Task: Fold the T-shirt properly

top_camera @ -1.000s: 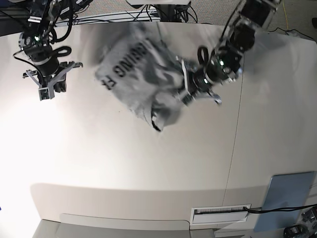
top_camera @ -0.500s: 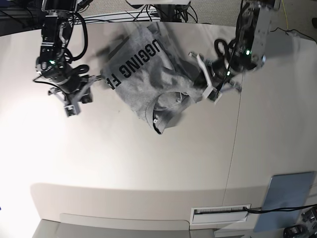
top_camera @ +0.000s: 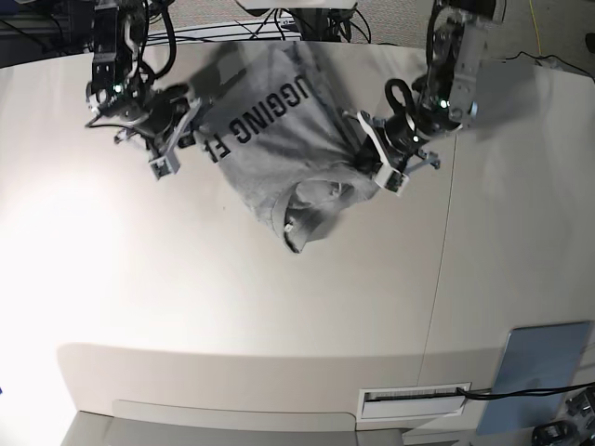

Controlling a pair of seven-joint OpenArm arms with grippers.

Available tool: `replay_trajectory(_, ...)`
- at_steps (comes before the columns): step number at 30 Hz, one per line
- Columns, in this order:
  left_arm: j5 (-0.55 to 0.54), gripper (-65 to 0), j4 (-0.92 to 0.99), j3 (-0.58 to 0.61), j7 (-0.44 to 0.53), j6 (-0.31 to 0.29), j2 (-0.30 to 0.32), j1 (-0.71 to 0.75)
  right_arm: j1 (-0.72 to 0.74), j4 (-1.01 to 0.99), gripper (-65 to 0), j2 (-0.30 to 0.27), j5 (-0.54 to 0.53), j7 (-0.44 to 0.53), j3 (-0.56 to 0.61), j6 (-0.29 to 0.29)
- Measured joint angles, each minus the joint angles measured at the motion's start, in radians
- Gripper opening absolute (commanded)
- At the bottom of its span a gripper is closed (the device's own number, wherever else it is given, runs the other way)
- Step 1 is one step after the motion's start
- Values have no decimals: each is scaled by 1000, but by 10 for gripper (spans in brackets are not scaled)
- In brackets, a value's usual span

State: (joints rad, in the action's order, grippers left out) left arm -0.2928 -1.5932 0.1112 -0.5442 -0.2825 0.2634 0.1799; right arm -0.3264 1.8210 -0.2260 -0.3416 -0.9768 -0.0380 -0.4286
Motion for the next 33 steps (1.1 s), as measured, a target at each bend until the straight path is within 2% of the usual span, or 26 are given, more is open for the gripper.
replay_trajectory(2,-5,-650,56,0,23,-2,-1,-50,-32,11,-576,3,-9,35,1,-14)
replay_trajectory(5,4,-650,107,0,34,3,-3,-111,-83,25,-576,0,-50,76,12,-70)
replay_trajectory(12,27,-650,120,0,14,13,0,-224,-92,32,-576,-1,-80,84,141,-69)
replay_trajectory(15,21,-650,80,-1,-34,14,1,-229,-101,41,-576,2,-112,64,143,-65)
replay_trajectory(16,12,-650,58,-3,-54,13,2,-222,-114,56,-576,2,-112,63,130,-45)
replay_trajectory(20,-29,-650,-90,-41,-96,26,23,-163,-190,165,-589,3,-112,76,7,-41)
replay_trajectory(25,-48,-650,-303,-169,-182,56,33,27,-340,325,-589,2,-138,76,-216,-42)
replay_trajectory(29,-93,-650,-443,-301,-211,37,31,210,-491,374,-589,4,-201,72,-362,-42)
replay_trajectory(33,-132,-650,-486,-443,-212,-21,30,425,-654,378,-589,28,-263,41,-483,-43)
